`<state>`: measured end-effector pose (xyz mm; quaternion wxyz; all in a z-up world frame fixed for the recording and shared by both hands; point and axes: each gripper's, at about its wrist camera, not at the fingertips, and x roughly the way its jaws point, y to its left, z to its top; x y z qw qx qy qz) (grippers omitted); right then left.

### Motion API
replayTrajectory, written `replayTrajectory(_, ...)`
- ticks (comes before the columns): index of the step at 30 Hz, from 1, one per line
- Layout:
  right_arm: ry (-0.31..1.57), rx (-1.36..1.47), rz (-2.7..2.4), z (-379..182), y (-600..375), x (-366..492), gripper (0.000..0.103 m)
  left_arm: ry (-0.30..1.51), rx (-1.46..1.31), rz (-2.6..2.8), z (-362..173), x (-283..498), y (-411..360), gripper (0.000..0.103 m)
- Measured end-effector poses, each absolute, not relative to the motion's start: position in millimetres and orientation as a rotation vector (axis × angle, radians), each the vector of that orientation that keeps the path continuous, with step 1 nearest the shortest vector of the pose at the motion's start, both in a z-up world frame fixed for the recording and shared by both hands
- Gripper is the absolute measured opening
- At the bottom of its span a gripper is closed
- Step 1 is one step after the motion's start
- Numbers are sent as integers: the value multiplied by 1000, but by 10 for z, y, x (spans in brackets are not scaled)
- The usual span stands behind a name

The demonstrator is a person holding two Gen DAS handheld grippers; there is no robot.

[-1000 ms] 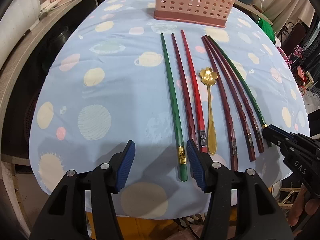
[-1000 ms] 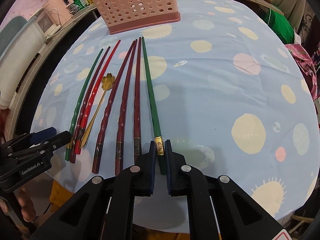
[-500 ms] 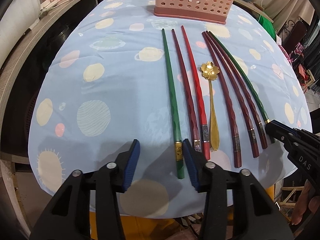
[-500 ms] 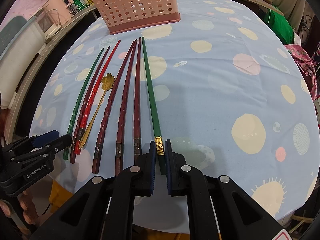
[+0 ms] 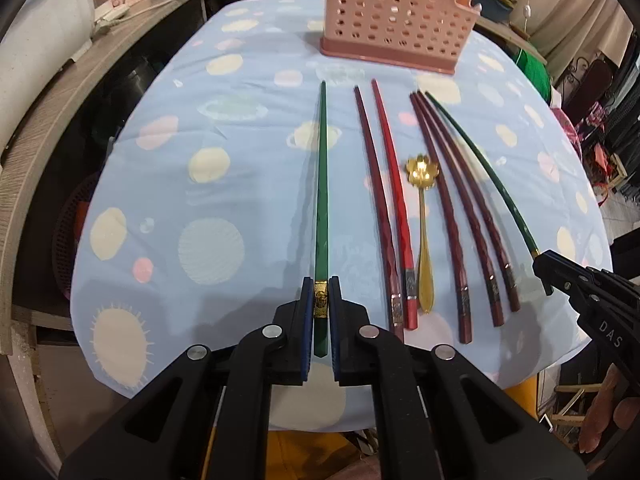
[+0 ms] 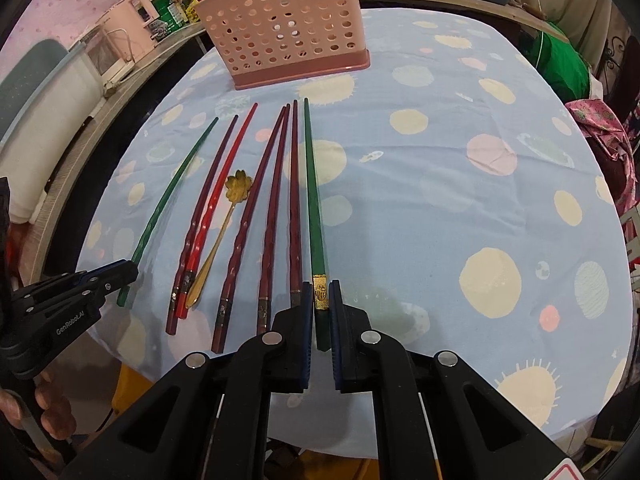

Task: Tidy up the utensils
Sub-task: 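Grasp a green chopstick with the left tool while the right tool grasps the other green chopstick, then carry both green chopsticks up over the pink basket with both tools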

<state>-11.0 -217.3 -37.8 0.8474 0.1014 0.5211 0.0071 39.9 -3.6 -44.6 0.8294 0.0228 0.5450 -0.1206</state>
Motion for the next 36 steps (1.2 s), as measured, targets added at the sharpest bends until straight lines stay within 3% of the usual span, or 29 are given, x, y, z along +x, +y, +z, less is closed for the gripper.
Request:
replayTrajectory(16,802,248,-4,814,-2544,125,7,888,-52,-284,739,803,83,7)
replayTrajectory(36,495,312,-14,1924,-2863,910,7,568,-67,-355,2117,1559,-422,7)
